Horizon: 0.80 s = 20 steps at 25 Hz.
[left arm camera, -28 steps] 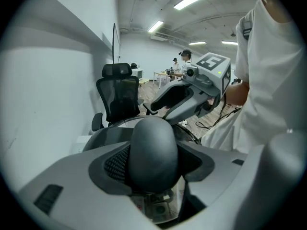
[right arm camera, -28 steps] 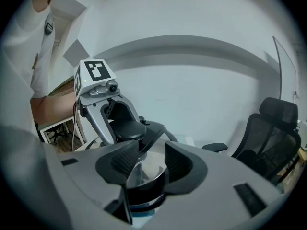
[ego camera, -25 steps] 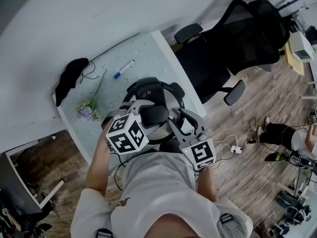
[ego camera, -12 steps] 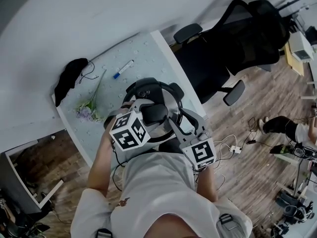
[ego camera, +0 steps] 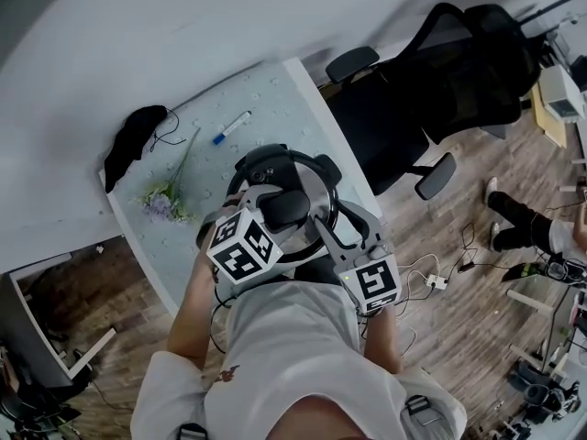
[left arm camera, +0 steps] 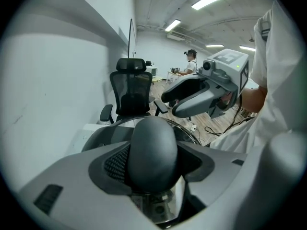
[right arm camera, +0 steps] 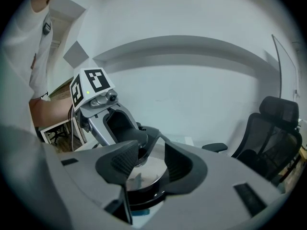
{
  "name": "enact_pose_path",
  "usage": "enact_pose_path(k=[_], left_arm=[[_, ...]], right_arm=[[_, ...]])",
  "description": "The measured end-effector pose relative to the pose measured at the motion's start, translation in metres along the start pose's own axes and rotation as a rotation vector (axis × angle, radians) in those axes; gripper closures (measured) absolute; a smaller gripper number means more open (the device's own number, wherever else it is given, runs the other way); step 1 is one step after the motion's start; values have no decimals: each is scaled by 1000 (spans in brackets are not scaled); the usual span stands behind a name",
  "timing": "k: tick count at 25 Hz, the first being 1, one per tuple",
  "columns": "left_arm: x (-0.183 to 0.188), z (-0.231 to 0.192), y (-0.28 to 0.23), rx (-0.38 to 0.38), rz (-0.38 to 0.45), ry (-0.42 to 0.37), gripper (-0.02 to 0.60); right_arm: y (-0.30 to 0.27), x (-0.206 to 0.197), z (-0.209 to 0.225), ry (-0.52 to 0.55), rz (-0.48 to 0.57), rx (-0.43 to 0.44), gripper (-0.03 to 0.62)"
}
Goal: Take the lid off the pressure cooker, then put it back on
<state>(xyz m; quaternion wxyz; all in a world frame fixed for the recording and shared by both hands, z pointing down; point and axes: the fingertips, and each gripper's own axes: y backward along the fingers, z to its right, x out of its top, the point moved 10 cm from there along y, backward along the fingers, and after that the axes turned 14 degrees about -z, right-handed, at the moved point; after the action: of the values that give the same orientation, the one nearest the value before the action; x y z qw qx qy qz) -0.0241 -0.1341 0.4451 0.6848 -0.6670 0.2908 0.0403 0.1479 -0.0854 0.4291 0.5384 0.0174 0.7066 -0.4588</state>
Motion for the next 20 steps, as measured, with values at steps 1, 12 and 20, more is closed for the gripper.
enact_pose_path(k=[1, 12, 20], left_arm=[[0, 1, 0, 12, 3, 20, 307], [0, 12, -1, 110, 30, 198, 305], [-2, 19, -3, 181, 75, 305, 297]], right_arm=[[0, 0, 1, 3, 1, 4, 421], [-7, 2, 21, 39, 3, 72, 421], [-17, 11, 39, 110, 15, 186, 419]])
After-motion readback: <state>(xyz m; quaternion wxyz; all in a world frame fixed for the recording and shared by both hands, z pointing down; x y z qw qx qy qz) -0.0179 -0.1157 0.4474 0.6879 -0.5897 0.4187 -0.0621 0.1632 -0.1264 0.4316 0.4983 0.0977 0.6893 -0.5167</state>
